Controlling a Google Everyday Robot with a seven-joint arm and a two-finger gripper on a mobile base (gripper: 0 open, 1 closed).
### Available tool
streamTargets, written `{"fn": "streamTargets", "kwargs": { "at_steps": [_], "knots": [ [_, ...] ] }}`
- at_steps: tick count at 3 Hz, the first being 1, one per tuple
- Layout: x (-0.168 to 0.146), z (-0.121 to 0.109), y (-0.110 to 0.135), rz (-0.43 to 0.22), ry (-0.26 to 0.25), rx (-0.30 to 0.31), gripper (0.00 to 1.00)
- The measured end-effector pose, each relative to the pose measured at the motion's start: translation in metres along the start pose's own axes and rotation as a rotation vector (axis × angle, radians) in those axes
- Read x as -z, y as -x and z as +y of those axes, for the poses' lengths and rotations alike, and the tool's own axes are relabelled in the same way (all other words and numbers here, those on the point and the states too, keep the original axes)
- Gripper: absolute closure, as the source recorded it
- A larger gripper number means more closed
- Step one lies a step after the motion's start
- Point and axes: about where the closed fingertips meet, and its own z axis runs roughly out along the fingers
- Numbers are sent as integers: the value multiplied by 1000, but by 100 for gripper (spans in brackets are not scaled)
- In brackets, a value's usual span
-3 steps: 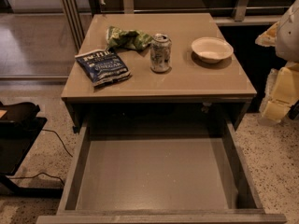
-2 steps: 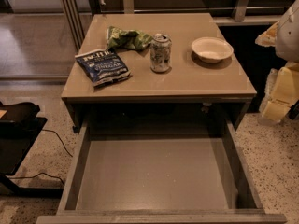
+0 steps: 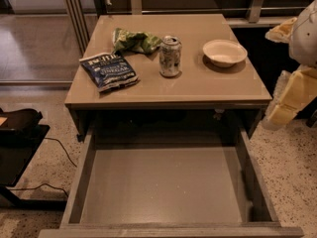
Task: Place 7up can into top drawer
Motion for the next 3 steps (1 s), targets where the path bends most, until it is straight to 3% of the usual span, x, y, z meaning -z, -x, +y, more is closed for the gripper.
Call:
{"fn": "streamTargets", "kwargs": {
  "at_steps": [2,3],
  "knots": [
    [-13,-32,22,-301,-74,-25,0],
    [-44,-49,39,-374,-47,-37,0]
  ]
}}
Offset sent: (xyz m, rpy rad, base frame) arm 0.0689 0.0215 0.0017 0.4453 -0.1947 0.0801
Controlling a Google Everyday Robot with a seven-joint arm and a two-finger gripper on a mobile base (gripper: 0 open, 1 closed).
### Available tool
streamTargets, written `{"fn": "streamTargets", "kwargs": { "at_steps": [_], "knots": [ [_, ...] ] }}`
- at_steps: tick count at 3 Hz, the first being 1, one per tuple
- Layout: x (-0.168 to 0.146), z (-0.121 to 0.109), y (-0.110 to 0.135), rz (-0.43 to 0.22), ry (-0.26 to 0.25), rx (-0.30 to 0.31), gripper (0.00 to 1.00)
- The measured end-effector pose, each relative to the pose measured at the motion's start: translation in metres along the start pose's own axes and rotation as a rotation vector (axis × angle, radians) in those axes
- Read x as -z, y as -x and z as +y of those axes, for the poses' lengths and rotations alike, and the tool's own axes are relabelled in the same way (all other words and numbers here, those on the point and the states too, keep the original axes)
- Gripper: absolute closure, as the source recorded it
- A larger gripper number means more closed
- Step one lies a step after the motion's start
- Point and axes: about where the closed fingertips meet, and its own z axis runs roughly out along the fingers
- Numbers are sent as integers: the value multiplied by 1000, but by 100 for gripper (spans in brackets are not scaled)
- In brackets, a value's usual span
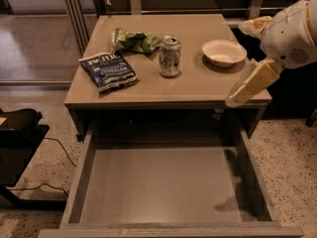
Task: Place 7up can into top drawer
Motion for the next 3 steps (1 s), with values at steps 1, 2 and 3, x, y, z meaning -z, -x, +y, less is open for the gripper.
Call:
{"fn": "streamTargets", "kwargs": {
  "at_steps": [1,2,3],
  "knots": [
    [0,0,0,0,1,0,0],
    [-21,-5,4,-43,17,-3,0],
    [-51,-16,2,-96,21,-25,0]
  ]
}}
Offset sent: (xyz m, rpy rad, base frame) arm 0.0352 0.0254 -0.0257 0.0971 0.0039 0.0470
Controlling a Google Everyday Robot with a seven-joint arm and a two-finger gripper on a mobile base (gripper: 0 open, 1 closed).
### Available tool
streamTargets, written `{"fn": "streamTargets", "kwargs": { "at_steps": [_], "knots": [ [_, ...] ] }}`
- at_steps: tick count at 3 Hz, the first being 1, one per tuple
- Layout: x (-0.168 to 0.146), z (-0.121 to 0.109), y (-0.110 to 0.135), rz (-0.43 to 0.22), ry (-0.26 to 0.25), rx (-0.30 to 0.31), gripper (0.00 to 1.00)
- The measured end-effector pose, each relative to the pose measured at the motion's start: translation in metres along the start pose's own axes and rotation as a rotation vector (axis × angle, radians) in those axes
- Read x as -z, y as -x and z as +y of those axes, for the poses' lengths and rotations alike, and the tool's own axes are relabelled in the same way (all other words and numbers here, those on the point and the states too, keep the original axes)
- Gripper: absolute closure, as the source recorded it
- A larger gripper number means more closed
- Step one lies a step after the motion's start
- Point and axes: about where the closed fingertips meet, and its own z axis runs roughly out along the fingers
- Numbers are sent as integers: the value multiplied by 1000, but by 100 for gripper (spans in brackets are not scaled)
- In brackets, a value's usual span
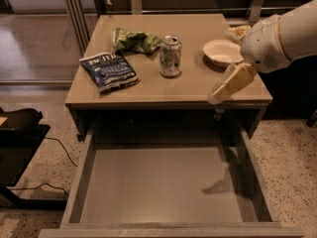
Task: Place 7up can into top drawer
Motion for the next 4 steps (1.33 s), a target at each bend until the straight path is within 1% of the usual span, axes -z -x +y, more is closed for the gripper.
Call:
{"fn": "streamTargets", "kwargs": {
  "at_steps": [1,2,3,4],
  "knots": [
    [-39,-14,-11,-20,14,-44,0],
    [-75,-28,-17,-38,30,-70,0],
    [-100,-47,-13,-73,33,-75,0],
    [-118,-76,3,-142,8,-68,0]
  ]
}}
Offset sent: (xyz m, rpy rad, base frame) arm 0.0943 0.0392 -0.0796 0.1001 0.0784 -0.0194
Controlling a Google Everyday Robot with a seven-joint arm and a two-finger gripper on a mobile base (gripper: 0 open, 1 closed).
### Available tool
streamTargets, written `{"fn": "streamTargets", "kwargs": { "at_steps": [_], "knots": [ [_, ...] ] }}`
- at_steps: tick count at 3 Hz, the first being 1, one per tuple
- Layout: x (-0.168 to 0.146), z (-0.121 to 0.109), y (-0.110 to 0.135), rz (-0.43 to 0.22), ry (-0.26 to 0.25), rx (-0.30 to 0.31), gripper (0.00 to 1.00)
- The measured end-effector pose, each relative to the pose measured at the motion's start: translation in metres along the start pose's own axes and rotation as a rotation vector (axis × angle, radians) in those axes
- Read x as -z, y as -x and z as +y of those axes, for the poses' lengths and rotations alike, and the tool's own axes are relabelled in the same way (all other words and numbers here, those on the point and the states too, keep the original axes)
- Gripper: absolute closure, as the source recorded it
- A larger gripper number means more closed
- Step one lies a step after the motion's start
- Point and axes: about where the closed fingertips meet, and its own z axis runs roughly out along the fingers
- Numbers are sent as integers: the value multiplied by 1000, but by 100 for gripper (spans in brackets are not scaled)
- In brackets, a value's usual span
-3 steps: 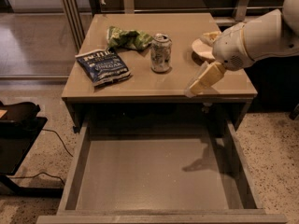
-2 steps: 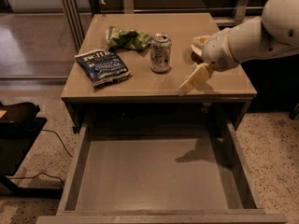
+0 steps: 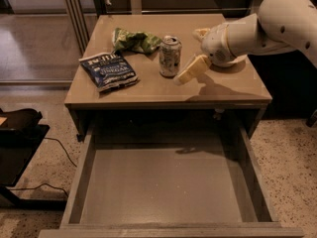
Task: Place 7up can into top drawer
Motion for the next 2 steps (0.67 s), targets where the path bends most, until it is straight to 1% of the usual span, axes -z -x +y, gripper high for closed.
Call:
{"fn": "streamTargets", "kwargs": {
  "at_steps": [1,2],
  "knots": [
    [-18,-16,5,-56,-16,-24,0],
    [-37,-19,3,-99,-16,-69,0]
  ]
}}
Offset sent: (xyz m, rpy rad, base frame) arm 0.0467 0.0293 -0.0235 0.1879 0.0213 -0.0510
